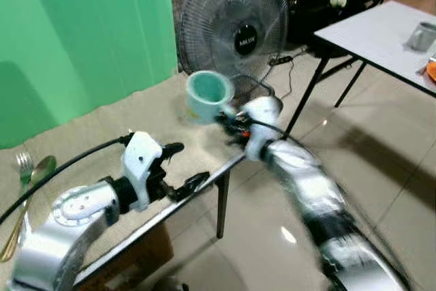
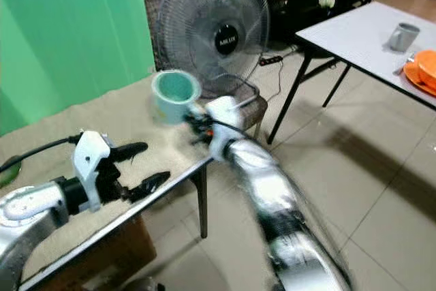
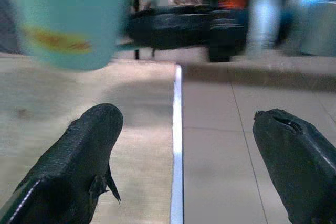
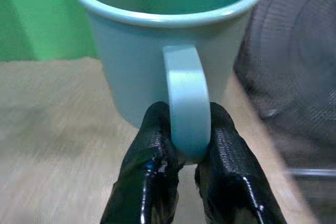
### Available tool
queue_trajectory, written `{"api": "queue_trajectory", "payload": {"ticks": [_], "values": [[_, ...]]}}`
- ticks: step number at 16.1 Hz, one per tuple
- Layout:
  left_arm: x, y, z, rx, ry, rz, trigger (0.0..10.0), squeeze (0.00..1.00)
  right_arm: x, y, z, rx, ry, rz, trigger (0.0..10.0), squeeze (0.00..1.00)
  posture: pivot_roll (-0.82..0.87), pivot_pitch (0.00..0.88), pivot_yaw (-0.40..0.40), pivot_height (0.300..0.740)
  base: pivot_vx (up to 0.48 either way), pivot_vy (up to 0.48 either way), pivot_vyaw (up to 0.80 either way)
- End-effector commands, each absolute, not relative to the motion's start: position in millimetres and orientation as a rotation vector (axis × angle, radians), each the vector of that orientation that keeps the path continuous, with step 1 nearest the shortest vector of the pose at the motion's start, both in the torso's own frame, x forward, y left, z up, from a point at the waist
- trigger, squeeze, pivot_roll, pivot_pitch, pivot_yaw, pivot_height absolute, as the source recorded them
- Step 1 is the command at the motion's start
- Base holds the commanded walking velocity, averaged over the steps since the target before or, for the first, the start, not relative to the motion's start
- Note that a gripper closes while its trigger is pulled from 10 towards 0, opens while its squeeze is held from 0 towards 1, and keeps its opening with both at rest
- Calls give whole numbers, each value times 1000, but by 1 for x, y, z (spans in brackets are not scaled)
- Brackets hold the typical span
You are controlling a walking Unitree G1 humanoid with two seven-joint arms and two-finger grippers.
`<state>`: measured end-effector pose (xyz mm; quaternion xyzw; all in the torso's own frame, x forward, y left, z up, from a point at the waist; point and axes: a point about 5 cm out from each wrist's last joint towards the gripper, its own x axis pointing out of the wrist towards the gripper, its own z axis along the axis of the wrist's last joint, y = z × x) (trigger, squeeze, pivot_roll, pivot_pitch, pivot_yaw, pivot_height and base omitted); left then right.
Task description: Setting the table
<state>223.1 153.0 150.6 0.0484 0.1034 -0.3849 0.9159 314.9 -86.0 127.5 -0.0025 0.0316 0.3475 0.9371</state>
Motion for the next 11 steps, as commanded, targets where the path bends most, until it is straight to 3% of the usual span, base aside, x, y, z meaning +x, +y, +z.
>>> {"api": "queue_trajectory", "payload": {"ticks": [1,5,6,9,11], "values": [[222,150,154,99,177,-746,10000,0,302,-97,148,-17,0,729,0,0,55,0,19,740,0,0,0],[223,145,153,39,112,-498,10000,0,254,-134,169,-53,-68,623,0,0,42,0,12,740,0,0,0],[226,146,149,58,116,-370,10000,0,246,-136,173,-47,-71,544,10000,0,34,0,14,740,0,0,0],[227,143,146,56,72,-223,10000,0,234,-132,171,-48,-41,448,10000,0,31,0,25,740,0,0,0],[227,142,147,77,49,-198,10000,0,232,-134,172,48,-66,363,10000,0,35,0,29,740,0,0,-800]]}}
